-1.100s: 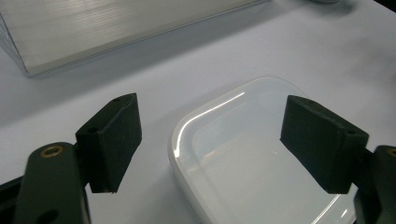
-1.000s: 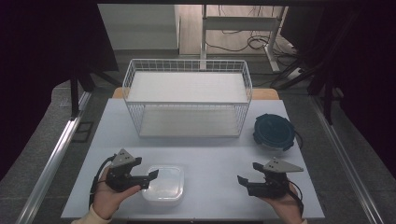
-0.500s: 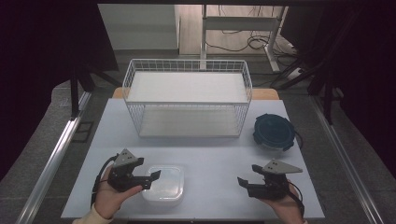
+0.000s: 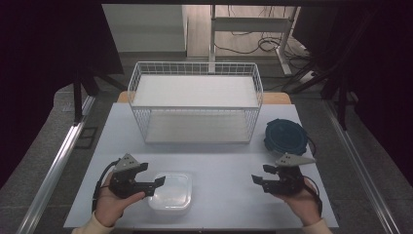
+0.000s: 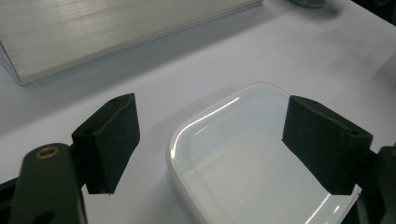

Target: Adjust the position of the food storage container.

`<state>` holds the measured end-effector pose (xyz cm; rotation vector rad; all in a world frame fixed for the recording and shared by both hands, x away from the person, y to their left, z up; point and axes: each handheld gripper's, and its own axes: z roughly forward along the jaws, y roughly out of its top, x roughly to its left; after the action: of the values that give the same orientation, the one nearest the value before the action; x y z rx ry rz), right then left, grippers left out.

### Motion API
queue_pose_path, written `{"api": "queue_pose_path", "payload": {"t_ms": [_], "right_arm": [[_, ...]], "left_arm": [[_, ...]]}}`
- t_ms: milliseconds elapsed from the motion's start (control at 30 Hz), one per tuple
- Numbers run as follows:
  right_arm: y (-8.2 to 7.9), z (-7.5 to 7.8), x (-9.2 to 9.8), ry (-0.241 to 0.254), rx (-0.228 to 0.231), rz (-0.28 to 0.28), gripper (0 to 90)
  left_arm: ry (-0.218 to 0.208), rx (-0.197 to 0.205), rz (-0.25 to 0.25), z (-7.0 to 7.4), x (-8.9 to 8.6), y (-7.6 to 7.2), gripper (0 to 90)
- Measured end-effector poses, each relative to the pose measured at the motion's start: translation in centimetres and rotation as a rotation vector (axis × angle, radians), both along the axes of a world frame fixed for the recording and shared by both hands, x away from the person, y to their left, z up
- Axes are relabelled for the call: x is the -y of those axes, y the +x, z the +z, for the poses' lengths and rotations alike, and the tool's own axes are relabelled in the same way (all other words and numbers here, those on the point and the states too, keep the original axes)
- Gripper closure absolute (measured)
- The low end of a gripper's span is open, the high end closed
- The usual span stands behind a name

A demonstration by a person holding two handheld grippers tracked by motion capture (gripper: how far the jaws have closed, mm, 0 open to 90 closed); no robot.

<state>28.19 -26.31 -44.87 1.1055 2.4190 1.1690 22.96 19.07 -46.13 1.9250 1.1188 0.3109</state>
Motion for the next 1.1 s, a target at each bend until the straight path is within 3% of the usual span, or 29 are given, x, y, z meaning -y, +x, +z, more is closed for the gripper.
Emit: {"api": "queue_pose_path", "payload": {"t_ms": [133, 233, 333, 400, 433, 467, 600, 867, 967, 1100], "right_arm": [[3.0, 2.1, 0.9, -0.047, -0.027, -0.023, 46.7], [5.7, 3.7, 1.7, -0.128, -0.011, -0.060, 53.4], [8.6, 4.9, 2.8, -0.185, -0.006, -0.076, 63.1], [10.8, 5.2, 3.6, -0.219, -0.035, -0.084, 71.8], [12.7, 5.2, 4.4, -0.230, -0.046, -0.108, 77.9], [12.7, 5.2, 4.4, -0.230, -0.046, -0.108, 77.9], [16.2, 4.9, 5.5, -0.288, -0.039, -0.160, 89.2], [21.8, 3.4, 7.3, -0.405, -0.018, -0.185, 89.6], [23.8, 1.8, 8.1, -0.425, -0.053, -0.186, 89.6], [24.7, 0.8, 8.2, -0.448, -0.058, -0.175, 89.7]], "left_arm": [[-0.001, -0.013, 0.002, -0.3, -0.2, 0.1, 18.8], [-0.002, -0.017, -0.001, -0.4, -0.2, 0.1, 18.8], [0.003, -0.025, -0.007, -0.6, 0.0, 0.2, 18.9], [0.006, -0.024, -0.015, -0.7, 0.0, 0.3, 18.9], [0.007, -0.024, -0.014, -0.7, 0.0, 0.3, 18.9], [0.008, -0.023, -0.012, -0.7, 0.0, 0.3, 18.9], [0.009, -0.022, -0.004, -0.6, 0.0, 0.3, 18.9], [0.011, -0.021, 0.003, -0.6, -0.2, 0.4, 18.9], [0.011, -0.020, 0.010, -0.7, -0.5, 0.5, 18.9], [0.006, -0.029, 0.024, -0.9, -0.9, 0.7, 18.9]]}}
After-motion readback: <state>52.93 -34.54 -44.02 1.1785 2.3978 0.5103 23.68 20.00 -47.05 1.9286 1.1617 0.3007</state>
